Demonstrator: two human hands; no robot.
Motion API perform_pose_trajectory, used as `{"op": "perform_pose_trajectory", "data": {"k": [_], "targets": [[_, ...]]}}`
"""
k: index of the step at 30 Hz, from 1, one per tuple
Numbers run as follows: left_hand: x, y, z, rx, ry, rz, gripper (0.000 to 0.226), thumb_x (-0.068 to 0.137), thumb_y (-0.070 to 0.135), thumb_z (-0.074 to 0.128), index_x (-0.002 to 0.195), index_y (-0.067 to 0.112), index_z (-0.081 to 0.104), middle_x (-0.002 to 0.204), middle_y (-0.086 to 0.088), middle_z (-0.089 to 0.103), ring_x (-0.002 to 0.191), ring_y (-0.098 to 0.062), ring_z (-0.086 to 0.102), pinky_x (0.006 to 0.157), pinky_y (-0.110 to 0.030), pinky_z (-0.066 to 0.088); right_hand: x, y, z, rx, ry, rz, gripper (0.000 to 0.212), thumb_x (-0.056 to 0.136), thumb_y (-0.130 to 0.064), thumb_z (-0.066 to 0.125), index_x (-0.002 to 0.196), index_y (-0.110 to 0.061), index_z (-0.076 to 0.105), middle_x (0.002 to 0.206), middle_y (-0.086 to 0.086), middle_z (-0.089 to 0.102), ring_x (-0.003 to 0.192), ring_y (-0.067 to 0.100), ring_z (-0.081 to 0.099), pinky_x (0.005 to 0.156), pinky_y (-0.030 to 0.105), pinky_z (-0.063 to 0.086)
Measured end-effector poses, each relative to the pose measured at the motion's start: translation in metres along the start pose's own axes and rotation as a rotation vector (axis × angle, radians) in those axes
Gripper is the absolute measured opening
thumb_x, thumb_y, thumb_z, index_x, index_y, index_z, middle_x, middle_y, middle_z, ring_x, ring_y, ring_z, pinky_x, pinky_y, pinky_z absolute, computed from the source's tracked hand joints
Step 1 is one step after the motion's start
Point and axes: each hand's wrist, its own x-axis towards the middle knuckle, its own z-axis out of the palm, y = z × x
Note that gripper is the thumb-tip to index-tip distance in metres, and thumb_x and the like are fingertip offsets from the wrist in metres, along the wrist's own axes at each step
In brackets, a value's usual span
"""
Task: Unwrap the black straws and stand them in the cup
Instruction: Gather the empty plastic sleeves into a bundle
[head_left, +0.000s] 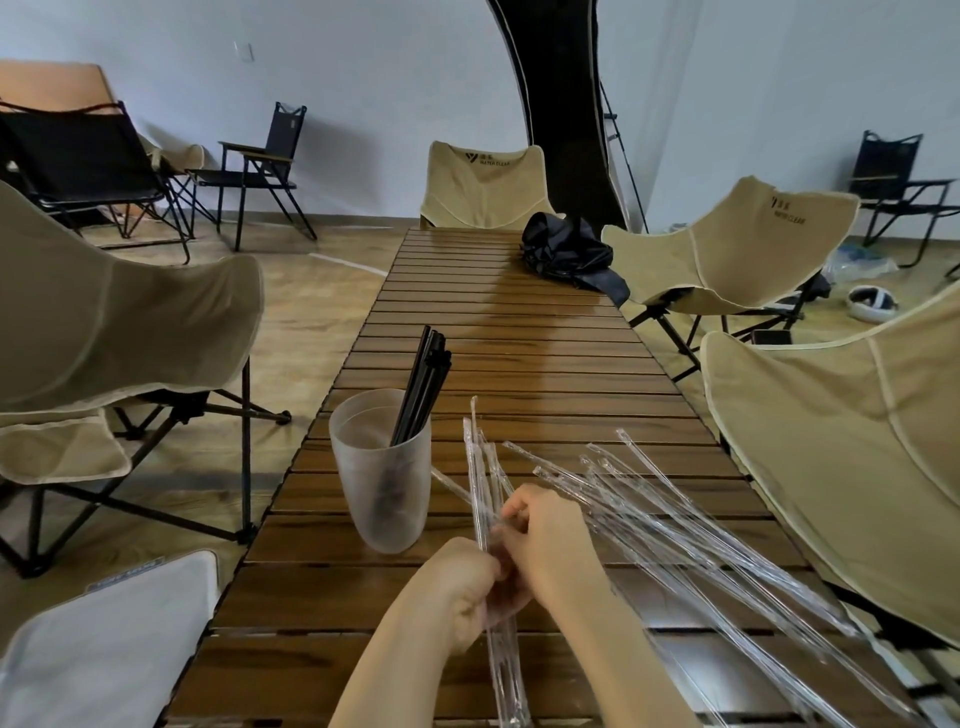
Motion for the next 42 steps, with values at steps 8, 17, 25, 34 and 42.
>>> {"op": "perform_pose_trajectory", "data": {"k": [8,17,25,34,42], "targets": [[0.003,0.001,-0.005,-0.036,0.068,0.017,0.019,0.095,0.001,0.047,0.100,0.000,0.065,0.091,-0.014,0.069,0.068,-0.013,0.060,0.060,-0.023,0.049,0.003,0.002,-0.033,-0.081,0.113,0.121,0.008,0.090,-0.017,0.060,0.084,-0.015,0.064,0.074,-0.002,0.063,0.063,0.008,0.060,0.058,0.020,0.051],[0.003,0.004,0.002,-0.132,0.058,0.072,0.019,0.093,0.016,0.057,0.106,0.002,0.061,0.096,-0.012,0.065,0.077,-0.015,0.059,0.064,-0.023,0.047,-0.013,-0.004,-0.078,-0.075,-0.605,0.134,0.014,0.081,-0.009,0.066,0.073,-0.021,0.062,0.078,-0.003,0.066,0.067,0.006,0.062,0.060,0.019,0.048],[0.005,0.000,-0.001,-0.060,0.070,0.015,0.016,0.089,0.009,0.062,0.101,-0.002,0.065,0.078,-0.010,0.059,0.064,-0.013,0.049,0.055,-0.022,0.044,-0.012,-0.007,-0.071,-0.018,-0.696,-0.022,0.021,0.072,-0.011,0.074,0.061,-0.027,0.064,0.077,-0.013,0.063,0.071,0.003,0.057,0.074,0.027,0.047],[0.008,-0.002,0.000,-0.029,0.073,0.047,0.016,0.095,0.016,0.055,0.103,0.006,0.065,0.074,-0.005,0.054,0.054,-0.009,0.043,0.056,-0.024,0.045,-0.014,-0.009,-0.077,-0.037,-0.894,-0.057,0.009,0.076,-0.015,0.074,0.075,-0.021,0.068,0.067,-0.016,0.061,0.064,-0.002,0.054,0.070,0.022,0.041],[0.008,-0.003,-0.003,-0.005,0.007,0.044,0.018,0.095,0.019,0.053,0.101,0.009,0.066,0.071,-0.006,0.063,0.073,-0.019,0.061,0.072,-0.036,0.054,-0.009,0.002,-0.068,0.003,-0.445,0.027,0.023,0.087,-0.048,0.060,0.086,-0.025,0.063,0.080,-0.007,0.064,0.071,0.006,0.058,0.067,0.022,0.045]]}}
